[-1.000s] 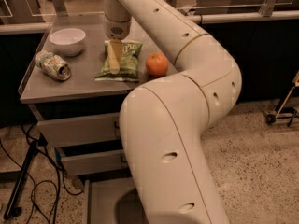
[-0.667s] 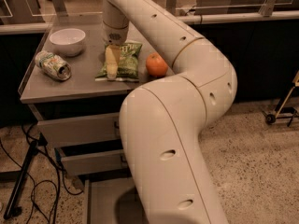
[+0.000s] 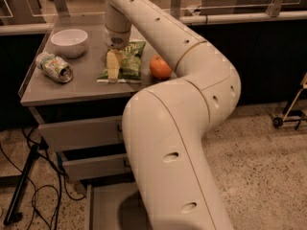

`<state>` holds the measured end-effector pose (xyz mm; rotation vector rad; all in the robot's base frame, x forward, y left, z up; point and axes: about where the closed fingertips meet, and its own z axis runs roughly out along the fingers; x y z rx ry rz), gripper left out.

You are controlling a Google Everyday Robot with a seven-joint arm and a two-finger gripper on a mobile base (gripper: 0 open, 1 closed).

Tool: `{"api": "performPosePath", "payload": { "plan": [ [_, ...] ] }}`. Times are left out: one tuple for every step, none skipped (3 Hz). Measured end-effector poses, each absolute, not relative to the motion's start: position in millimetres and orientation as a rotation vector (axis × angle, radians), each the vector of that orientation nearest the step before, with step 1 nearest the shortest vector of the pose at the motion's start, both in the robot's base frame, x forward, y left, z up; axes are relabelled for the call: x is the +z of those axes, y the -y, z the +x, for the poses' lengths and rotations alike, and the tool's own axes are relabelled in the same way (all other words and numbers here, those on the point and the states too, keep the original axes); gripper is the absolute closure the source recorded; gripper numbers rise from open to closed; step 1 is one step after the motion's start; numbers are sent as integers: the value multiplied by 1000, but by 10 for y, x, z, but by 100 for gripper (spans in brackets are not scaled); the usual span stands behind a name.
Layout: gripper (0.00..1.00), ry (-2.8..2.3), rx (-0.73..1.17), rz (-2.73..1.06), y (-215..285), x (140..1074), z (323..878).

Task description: Place green jalapeno chip bag into bottom drawer

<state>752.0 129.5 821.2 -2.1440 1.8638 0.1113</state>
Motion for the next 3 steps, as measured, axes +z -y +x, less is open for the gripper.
{"api": "performPosePath", "payload": {
  "plan": [
    [42, -1864, 111, -2144, -1295, 8212, 7520],
    [64, -1864, 111, -2144, -1295, 8212, 7520],
    [88, -1864, 111, -2144, -1295, 8212, 7520]
  ]
}}
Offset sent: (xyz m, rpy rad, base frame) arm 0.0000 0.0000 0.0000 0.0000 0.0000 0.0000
